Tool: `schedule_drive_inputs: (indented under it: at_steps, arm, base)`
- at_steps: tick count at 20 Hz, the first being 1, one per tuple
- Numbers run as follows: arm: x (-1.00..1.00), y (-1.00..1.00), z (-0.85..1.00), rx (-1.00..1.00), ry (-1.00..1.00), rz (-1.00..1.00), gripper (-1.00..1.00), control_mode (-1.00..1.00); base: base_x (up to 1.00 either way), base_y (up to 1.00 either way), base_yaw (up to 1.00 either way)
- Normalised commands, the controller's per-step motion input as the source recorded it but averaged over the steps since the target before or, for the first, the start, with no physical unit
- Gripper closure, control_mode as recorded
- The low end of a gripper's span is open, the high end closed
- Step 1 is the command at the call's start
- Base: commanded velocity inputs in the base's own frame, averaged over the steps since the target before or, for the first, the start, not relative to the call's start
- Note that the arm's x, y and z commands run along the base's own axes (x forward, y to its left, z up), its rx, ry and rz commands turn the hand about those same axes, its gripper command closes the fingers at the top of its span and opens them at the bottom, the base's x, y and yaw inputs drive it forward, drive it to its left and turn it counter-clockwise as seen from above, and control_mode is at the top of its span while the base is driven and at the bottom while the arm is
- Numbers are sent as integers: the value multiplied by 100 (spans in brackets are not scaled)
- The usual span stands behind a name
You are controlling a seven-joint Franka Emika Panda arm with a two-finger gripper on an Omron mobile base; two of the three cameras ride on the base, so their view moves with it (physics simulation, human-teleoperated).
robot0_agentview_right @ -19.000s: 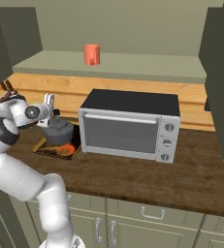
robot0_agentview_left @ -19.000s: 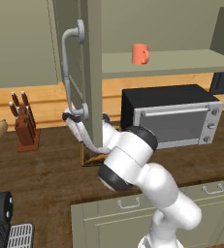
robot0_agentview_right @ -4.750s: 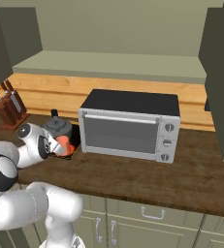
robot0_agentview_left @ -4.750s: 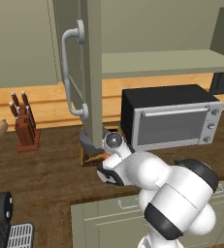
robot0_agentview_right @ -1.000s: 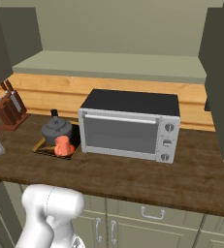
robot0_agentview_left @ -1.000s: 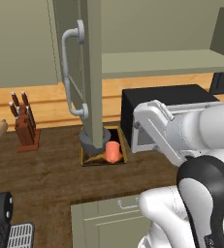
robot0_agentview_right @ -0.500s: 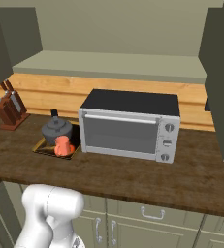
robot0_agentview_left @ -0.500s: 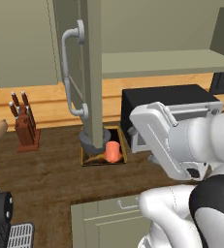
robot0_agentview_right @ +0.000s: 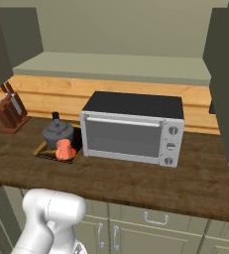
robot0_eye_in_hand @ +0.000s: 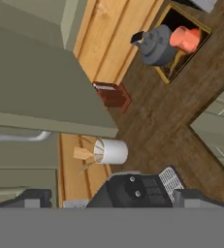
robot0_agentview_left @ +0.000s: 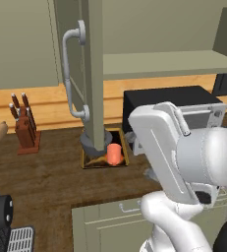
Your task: Pick the kettle from the counter and place it on the tray. Then pick the mug from the cabinet and place it on the tray. Then close the cabinet doors.
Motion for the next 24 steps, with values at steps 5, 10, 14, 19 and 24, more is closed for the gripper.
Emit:
schedule_drive_inputs:
  at_steps: [5,10,14,19,24]
  arm:
    - [-26,42,18,3,1,0,-100,-100]
    - [-3,60,7,0,0,3,-100,-100]
    - [0,63,10,0,0,3,-100,-100]
    - [26,59,12,0,-1,0,-100,-100]
    - [63,50,15,1,0,-4,-100,-100]
  base:
    - [0,0,0]
    - [0,0,0]
    - [0,0,0]
    - [0,0,0]
    - [0,0,0]
